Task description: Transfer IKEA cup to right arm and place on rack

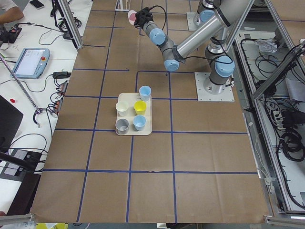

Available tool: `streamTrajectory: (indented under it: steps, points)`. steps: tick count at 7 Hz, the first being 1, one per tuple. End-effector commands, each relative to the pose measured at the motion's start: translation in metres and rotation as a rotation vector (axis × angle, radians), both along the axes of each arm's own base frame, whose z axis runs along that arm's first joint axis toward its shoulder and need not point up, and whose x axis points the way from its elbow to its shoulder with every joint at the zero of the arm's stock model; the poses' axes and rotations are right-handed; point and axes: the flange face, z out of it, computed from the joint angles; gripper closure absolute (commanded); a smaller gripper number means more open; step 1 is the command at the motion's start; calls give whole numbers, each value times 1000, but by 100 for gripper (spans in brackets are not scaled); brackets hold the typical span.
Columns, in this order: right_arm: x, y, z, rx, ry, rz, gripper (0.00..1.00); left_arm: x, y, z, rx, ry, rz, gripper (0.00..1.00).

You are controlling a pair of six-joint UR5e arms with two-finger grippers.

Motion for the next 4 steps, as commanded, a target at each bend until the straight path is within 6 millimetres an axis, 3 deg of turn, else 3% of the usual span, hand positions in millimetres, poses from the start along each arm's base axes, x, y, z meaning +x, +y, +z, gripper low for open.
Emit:
streamTrajectory:
  steps: [1,3,4]
  points:
    - [-8,-1,-37,37,36,-95,1,-4,18,-6,12,40,6,100]
    - [-3,-13,-74,14,40,-88,2,-8,19,-6,46,52,5,100]
    - [12,-14,-89,18,54,-94,3,-14,21,-6,61,54,1,100]
